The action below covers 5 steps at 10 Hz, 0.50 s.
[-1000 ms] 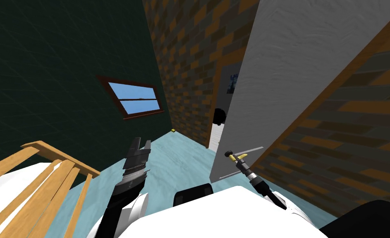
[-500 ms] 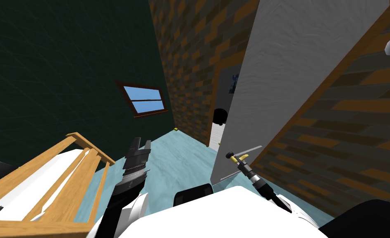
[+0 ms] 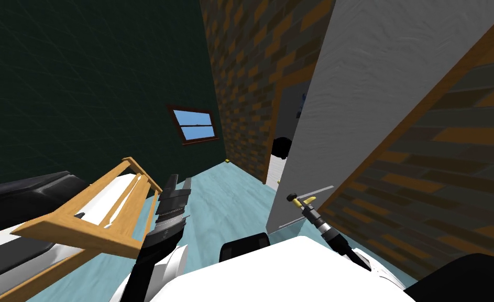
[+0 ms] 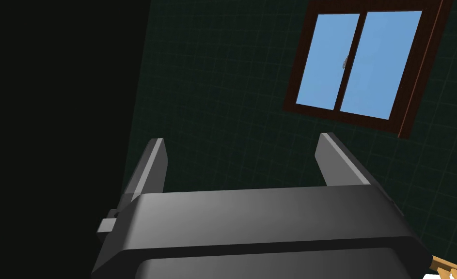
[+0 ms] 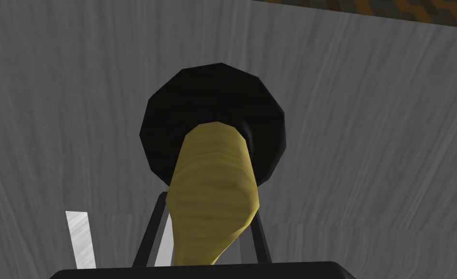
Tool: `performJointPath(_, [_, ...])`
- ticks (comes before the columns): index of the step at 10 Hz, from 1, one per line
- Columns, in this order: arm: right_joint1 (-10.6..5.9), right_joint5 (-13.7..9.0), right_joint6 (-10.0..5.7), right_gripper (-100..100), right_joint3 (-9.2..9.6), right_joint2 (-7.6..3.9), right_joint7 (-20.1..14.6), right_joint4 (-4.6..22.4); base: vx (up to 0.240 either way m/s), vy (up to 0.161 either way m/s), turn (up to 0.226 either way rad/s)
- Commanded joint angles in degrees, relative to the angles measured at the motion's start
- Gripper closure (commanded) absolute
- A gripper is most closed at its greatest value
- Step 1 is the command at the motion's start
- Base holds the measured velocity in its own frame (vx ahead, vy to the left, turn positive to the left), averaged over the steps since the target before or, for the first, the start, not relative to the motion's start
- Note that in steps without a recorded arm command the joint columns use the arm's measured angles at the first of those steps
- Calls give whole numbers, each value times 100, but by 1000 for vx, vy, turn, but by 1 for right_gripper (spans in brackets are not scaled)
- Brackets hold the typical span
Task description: Pull the door open
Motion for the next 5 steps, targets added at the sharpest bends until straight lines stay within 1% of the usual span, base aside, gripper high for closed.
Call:
performJointPath(1, [45,-8,-55,100,-2,-33,-3,10,-178,-57,169])
performJointPath(3, [46,-11,-120,100,8,-49,-15,63,-184,-90,122])
performJointPath(5, [47,-13,-198,100,19,-70,-30,125,-207,-72,159])
